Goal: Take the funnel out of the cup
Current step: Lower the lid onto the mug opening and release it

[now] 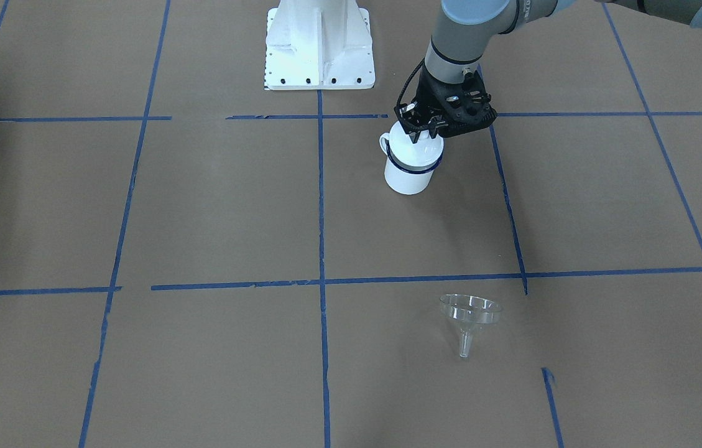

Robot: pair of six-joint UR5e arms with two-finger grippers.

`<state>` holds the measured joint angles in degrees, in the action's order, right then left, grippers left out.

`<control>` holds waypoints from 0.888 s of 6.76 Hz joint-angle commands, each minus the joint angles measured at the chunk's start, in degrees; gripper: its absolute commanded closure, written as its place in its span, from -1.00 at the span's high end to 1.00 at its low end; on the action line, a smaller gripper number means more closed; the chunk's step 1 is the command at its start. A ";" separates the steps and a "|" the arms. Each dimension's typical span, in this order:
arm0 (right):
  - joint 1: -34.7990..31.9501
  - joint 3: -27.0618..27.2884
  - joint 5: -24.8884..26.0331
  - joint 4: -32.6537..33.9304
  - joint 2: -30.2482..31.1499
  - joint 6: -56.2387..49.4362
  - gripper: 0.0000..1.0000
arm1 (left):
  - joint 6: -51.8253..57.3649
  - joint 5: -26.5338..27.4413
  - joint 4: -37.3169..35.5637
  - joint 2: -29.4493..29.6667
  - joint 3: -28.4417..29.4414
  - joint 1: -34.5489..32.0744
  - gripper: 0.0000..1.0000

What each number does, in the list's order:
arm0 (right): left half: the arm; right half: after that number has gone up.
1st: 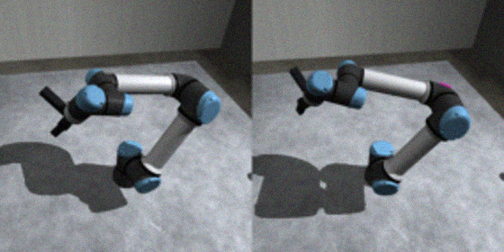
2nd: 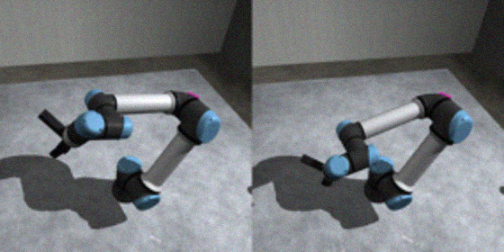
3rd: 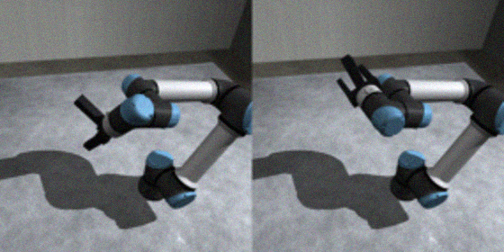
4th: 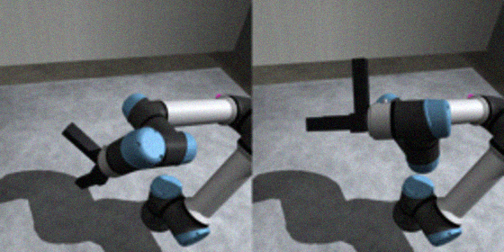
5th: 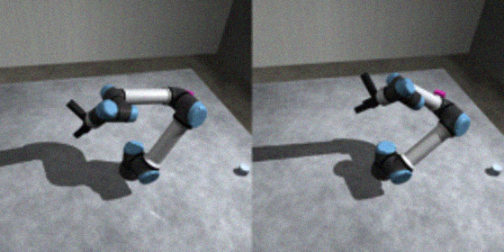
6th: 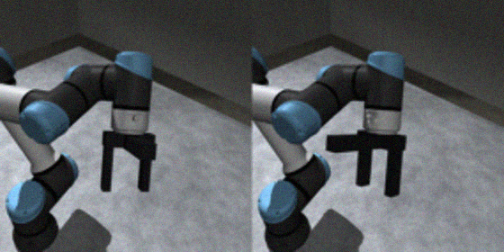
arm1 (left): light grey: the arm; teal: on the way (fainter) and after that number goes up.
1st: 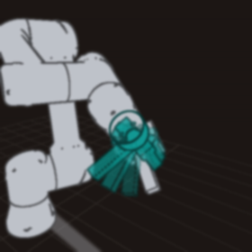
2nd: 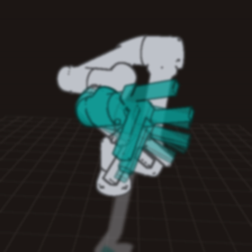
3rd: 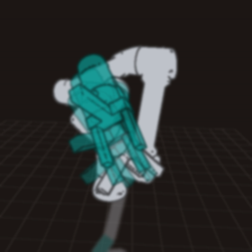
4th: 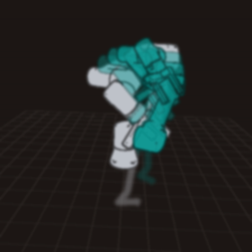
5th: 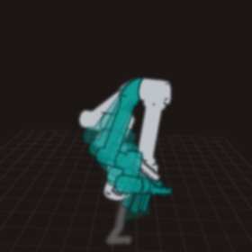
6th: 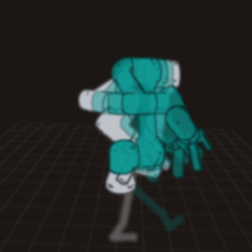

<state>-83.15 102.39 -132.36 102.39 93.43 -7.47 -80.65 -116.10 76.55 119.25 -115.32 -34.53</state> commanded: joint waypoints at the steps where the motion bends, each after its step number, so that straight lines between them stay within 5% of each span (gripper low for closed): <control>1: 0.00 0.00 0.00 0.09 0.00 0.00 1.00 | 0.23 0.09 0.00 -0.16 0.01 -0.01 -1.00; 2: 0.00 0.00 0.00 0.00 0.00 0.00 1.00 | 0.23 0.00 0.00 -0.07 0.01 -0.01 -0.67; 3: 0.00 0.00 0.00 0.00 0.00 0.00 1.00 | 0.23 0.00 0.26 -0.16 0.27 -0.01 0.98; 6: 0.00 -0.08 0.00 0.00 0.00 0.00 1.00 | 0.23 0.00 0.35 -0.07 0.27 0.08 1.00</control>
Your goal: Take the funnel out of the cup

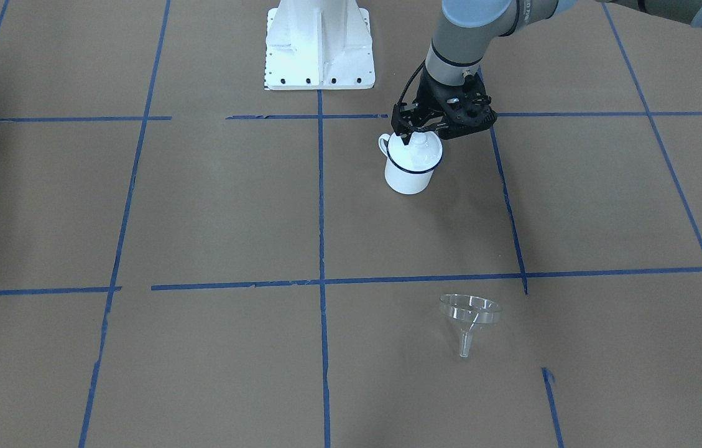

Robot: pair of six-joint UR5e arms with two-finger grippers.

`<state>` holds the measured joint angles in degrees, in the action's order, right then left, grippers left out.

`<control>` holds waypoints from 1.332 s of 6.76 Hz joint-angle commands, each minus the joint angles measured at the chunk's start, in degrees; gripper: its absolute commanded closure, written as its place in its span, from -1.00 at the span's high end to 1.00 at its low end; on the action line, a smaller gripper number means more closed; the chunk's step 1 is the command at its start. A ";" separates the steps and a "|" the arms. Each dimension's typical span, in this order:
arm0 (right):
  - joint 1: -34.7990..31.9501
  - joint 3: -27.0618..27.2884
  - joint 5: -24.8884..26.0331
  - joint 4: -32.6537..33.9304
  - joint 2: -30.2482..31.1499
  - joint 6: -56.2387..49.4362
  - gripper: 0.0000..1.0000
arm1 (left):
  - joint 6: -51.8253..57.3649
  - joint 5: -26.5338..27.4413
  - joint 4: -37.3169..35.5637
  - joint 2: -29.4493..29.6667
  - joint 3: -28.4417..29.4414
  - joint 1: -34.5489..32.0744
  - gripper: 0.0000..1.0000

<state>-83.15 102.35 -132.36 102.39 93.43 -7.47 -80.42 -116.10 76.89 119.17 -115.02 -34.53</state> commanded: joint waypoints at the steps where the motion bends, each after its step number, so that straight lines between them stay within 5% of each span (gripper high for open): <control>1: 0.00 0.04 0.00 0.00 0.00 0.00 1.00 | 0.00 0.09 0.02 0.09 -0.38 -0.01 1.00; 4: 0.00 0.04 0.00 0.00 -0.09 0.00 1.00 | 2.87 1.92 1.67 0.71 -1.79 -1.67 1.00; 7: 0.00 0.04 0.00 0.00 0.00 0.00 1.00 | 21.80 -0.25 2.30 -3.22 -1.17 -17.09 1.00; 9: 0.00 0.04 0.00 0.00 0.00 0.00 1.00 | 40.05 -6.90 2.73 -9.54 1.26 -28.51 1.00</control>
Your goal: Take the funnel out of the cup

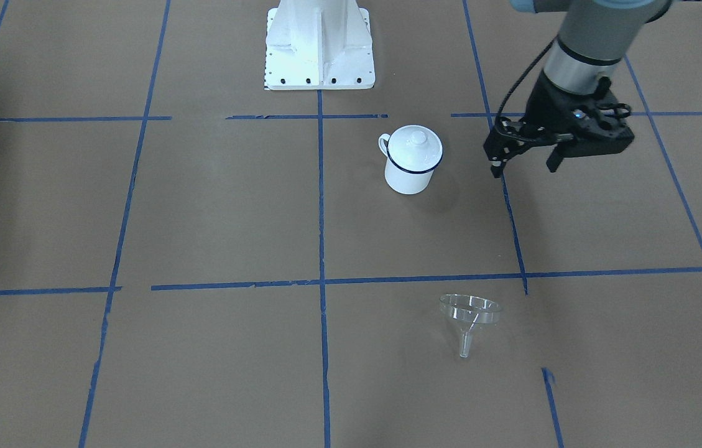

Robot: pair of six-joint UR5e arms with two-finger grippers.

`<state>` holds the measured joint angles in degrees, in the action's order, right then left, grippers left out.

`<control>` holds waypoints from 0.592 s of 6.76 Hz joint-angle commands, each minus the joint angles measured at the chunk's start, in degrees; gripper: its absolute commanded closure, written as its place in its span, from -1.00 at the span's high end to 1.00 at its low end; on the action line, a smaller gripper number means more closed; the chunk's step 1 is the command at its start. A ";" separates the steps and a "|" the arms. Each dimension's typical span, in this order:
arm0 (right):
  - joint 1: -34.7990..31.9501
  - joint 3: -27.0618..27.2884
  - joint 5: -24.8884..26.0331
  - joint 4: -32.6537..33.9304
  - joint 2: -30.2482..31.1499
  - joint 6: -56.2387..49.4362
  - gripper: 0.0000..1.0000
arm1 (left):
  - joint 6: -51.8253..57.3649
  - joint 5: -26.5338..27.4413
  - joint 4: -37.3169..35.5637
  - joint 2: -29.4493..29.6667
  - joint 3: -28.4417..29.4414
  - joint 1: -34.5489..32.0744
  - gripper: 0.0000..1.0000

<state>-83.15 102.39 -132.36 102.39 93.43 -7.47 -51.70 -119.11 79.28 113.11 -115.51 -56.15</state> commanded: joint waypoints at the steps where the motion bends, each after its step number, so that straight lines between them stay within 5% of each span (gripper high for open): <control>1: 0.00 -0.09 0.00 0.00 0.00 0.00 1.00 | 22.58 -6.90 0.35 -5.95 4.74 -12.87 1.00; 4: 0.00 0.00 0.00 0.00 0.00 0.00 1.00 | 51.53 -10.34 0.61 -10.62 16.24 -26.51 1.00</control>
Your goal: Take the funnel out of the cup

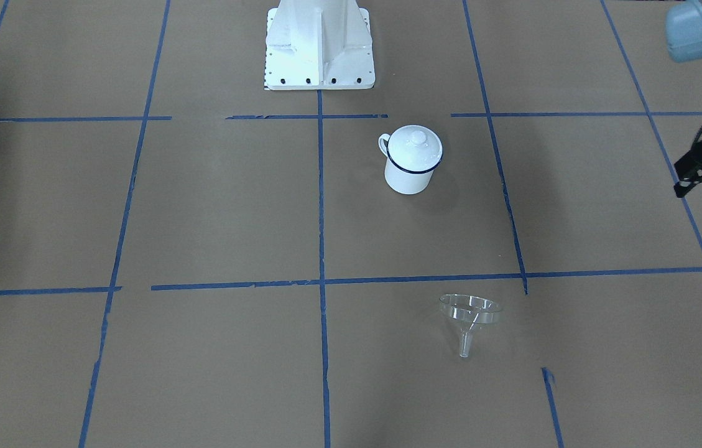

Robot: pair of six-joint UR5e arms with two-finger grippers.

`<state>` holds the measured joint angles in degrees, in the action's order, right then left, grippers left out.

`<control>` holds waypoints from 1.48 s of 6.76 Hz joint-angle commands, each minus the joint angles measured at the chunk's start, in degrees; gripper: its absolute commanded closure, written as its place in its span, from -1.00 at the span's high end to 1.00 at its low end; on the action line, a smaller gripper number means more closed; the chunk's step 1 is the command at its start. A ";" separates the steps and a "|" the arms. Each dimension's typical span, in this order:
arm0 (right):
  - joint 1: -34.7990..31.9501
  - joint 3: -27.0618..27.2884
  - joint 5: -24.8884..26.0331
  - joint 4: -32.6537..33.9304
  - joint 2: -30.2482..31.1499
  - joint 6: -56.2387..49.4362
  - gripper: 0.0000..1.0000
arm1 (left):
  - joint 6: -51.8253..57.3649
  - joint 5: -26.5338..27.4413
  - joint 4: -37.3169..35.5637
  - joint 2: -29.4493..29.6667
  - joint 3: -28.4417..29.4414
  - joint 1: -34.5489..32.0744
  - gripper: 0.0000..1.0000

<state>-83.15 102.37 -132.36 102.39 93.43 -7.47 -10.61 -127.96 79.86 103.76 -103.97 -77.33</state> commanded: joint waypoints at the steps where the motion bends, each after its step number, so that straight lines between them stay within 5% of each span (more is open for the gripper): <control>1: 0.00 0.02 0.00 0.00 0.00 0.00 1.00 | 16.53 -1.59 0.03 -2.23 7.44 -8.42 1.00; 5: 0.00 0.02 0.00 0.00 0.00 0.00 1.00 | 20.63 -6.07 9.86 -12.68 13.19 -13.20 1.00; 10: 0.00 -0.07 0.00 0.09 0.00 0.00 1.00 | 20.63 -6.07 9.35 -13.32 13.62 -13.37 1.00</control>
<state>-83.14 102.34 -132.36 102.41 93.43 -7.47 10.11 -134.03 89.32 90.40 -90.29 -90.71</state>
